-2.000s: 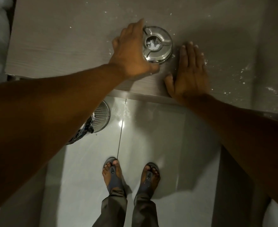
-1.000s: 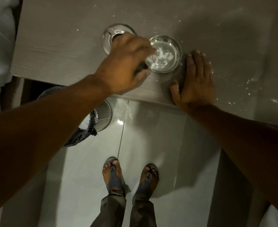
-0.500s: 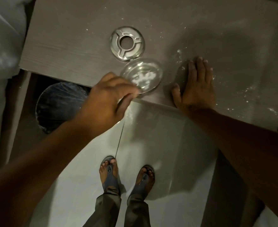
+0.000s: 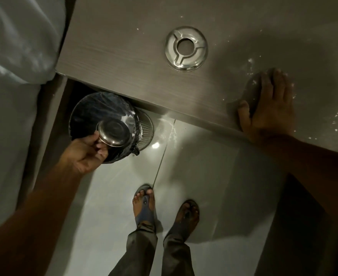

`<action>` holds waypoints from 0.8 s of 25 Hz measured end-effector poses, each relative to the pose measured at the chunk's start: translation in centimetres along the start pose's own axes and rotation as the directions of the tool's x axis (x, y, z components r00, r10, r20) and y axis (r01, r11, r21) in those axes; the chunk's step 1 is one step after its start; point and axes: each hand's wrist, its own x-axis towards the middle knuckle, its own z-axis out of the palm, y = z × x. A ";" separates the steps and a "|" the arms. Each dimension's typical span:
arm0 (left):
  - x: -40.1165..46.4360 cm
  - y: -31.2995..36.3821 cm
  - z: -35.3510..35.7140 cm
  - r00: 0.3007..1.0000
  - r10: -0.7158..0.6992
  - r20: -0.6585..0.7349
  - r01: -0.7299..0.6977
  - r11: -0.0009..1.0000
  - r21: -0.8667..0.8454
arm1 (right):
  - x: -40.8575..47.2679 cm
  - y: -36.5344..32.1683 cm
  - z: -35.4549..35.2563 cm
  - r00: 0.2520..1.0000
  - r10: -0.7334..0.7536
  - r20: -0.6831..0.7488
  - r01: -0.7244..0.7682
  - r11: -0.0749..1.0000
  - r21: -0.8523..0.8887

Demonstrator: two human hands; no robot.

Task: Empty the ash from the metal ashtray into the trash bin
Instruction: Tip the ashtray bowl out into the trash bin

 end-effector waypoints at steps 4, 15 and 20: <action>2.4 0.2 -1.1 0.993 0.029 0.115 -0.012 0.989 -0.150 | 0.0 0.3 0.3 1.000 -0.007 -0.018 0.007 1.000 0.010; 3.6 -0.3 -2.7 0.930 0.110 0.350 -0.057 0.986 -0.159 | 0.2 -0.1 0.4 1.000 -0.008 -0.018 0.008 1.000 0.007; 3.6 0.1 -0.2 0.947 0.047 0.318 0.003 0.988 -0.154 | 0.7 0.7 -0.8 1.000 0.025 -0.019 -0.025 1.000 0.010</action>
